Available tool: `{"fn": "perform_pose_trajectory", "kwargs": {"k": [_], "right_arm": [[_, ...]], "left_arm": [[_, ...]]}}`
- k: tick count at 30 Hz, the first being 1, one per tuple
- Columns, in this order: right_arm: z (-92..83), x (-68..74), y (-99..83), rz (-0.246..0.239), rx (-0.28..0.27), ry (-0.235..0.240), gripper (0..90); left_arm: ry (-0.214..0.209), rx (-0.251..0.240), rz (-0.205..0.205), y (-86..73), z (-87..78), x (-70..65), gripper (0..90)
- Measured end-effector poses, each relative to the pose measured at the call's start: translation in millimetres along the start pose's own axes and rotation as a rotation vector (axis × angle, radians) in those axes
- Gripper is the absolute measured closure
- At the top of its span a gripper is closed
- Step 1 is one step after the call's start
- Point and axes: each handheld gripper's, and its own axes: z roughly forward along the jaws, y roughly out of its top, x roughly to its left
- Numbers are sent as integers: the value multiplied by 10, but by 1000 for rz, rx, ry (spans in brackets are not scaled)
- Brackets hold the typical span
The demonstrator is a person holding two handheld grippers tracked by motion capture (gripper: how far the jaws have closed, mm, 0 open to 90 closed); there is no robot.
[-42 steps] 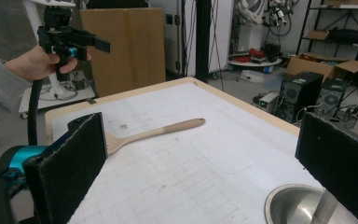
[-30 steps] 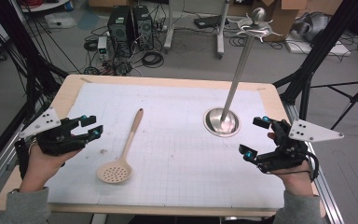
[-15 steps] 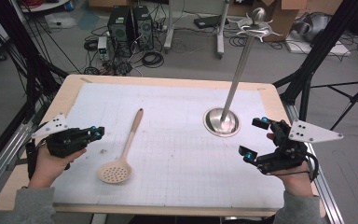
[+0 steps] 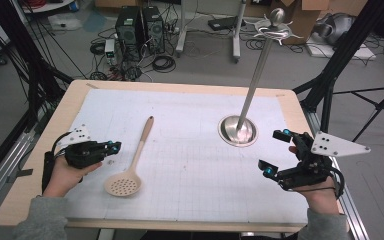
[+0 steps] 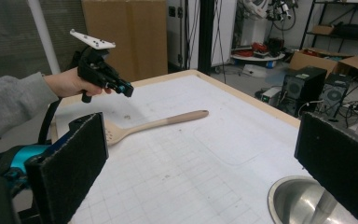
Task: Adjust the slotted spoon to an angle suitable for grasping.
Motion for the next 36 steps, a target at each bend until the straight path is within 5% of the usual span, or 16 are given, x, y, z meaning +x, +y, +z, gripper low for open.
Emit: {"fn": "perform_pose_trajectory", "kwargs": {"k": [6, 20, 36], "right_arm": [[-64, 16, -31, 9, 11, -9, 14], [-125, 43, -79, 19, 23, -17, 14], [-152, 63, -140, 36, 43, -29, 14]], "left_arm": [[3, 30, 31, -42, 124, 18, 898], [30, 126, 31, -132, 352, 86, 897], [-5, 203, 38, -213, 599, 73, 898]]}}
